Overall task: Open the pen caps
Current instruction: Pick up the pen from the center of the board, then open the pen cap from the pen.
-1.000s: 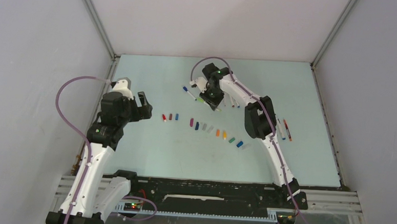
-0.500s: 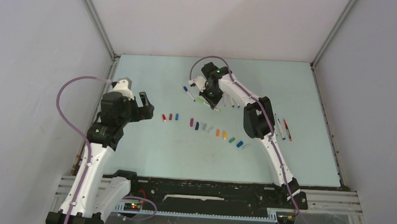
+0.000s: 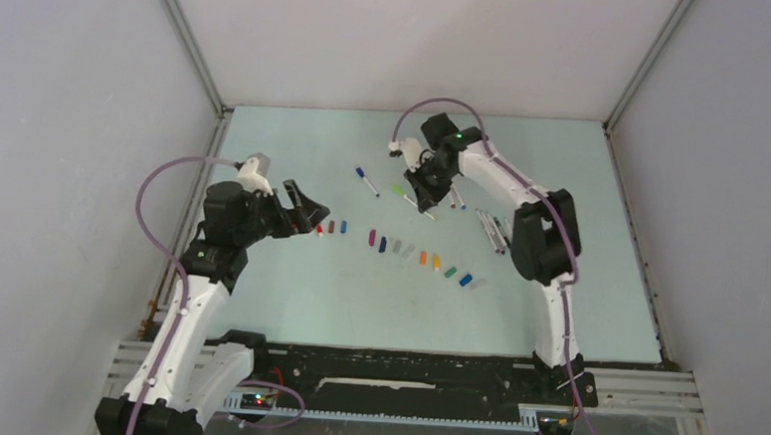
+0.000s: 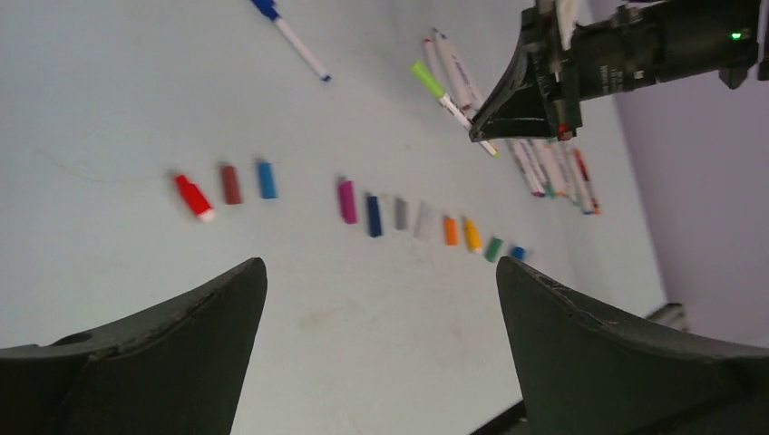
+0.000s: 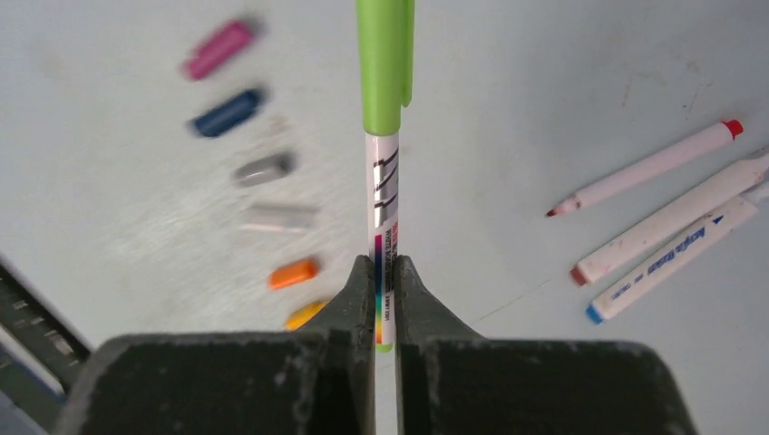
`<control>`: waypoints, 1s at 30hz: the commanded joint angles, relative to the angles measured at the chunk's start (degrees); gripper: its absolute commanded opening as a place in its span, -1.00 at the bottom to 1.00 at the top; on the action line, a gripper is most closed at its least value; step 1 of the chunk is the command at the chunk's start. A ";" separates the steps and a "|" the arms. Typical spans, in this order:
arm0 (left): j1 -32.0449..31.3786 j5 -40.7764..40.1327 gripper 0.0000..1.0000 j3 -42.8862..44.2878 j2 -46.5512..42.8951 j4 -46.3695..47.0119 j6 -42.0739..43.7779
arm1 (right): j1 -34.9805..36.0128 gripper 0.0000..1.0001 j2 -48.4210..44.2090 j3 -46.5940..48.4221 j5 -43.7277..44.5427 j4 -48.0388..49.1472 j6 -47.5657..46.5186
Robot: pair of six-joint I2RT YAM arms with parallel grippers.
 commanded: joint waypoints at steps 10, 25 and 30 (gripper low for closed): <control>-17.06 -5.04 0.98 -15.05 -2.71 46.26 -31.82 | -7.13 -1.00 -34.24 -32.90 -41.91 17.55 5.70; -29.23 -14.58 0.77 -5.79 15.16 55.54 -32.63 | -10.79 -1.00 -34.02 -35.96 -57.02 15.69 4.77; -31.56 -15.58 0.69 -3.03 18.36 55.50 -32.57 | -10.96 -1.00 -33.38 -35.96 -58.25 15.58 4.92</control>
